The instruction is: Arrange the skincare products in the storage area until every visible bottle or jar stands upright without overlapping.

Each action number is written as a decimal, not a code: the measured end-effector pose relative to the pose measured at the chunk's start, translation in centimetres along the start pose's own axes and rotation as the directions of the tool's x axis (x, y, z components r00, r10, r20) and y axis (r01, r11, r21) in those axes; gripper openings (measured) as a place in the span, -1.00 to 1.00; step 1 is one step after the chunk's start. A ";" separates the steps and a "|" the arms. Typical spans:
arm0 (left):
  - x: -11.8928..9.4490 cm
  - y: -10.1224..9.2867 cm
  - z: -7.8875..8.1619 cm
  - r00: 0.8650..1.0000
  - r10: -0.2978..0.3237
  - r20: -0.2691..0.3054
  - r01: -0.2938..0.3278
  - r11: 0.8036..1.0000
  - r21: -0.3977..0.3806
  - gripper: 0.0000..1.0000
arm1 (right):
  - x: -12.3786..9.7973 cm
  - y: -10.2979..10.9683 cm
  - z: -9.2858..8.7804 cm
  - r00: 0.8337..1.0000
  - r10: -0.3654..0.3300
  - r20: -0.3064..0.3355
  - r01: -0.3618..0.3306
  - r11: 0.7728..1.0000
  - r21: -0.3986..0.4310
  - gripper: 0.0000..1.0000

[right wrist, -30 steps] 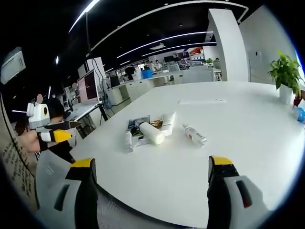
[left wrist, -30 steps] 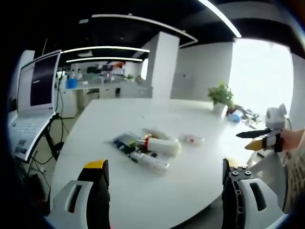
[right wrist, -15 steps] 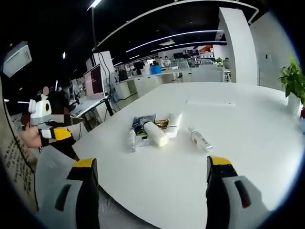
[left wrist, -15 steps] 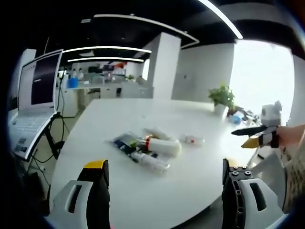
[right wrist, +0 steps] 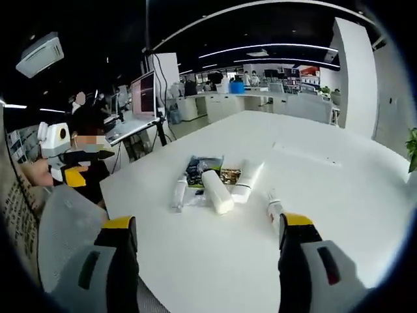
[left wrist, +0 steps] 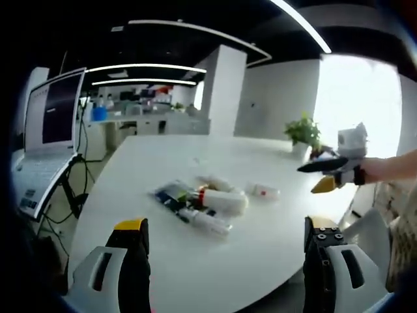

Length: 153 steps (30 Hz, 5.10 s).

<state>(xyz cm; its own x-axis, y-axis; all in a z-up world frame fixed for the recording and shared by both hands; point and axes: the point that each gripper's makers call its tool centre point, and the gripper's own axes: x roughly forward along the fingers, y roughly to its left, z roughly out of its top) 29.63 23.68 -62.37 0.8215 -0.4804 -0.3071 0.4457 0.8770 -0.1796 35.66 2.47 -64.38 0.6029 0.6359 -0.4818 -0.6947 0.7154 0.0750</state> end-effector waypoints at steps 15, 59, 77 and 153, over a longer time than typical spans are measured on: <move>0.0 0.4 -0.2 1.000 0.010 -0.011 -0.010 1.000 -0.012 0.94 | 5.4 -0.1 0.8 0.985 0.117 -0.123 -0.132 0.984 -0.122 0.60; 0.6 0.5 -1.7 0.998 -0.020 -0.068 0.018 1.000 -0.022 0.94 | 19.5 -1.8 -1.7 0.894 0.186 -0.407 -0.285 0.938 -0.197 0.09; 0.7 0.5 -1.7 0.997 -0.019 -0.080 0.017 0.999 -0.031 0.93 | 22.9 -0.7 -2.6 0.872 0.154 -0.465 -0.277 0.938 -0.208 -0.27; 6.4 -12.0 2.4 0.838 -0.533 -0.115 0.527 0.846 -0.080 0.56 | 2.2 6.5 8.9 0.875 0.434 0.215 -0.449 0.893 0.023 -0.43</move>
<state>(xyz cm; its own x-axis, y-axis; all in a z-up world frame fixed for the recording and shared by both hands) 30.33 10.13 -59.95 0.4097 -0.8716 -0.2692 0.7816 0.4876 -0.3891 35.98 11.14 -57.16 0.3102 0.9291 -0.2015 -0.8820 0.3603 0.3038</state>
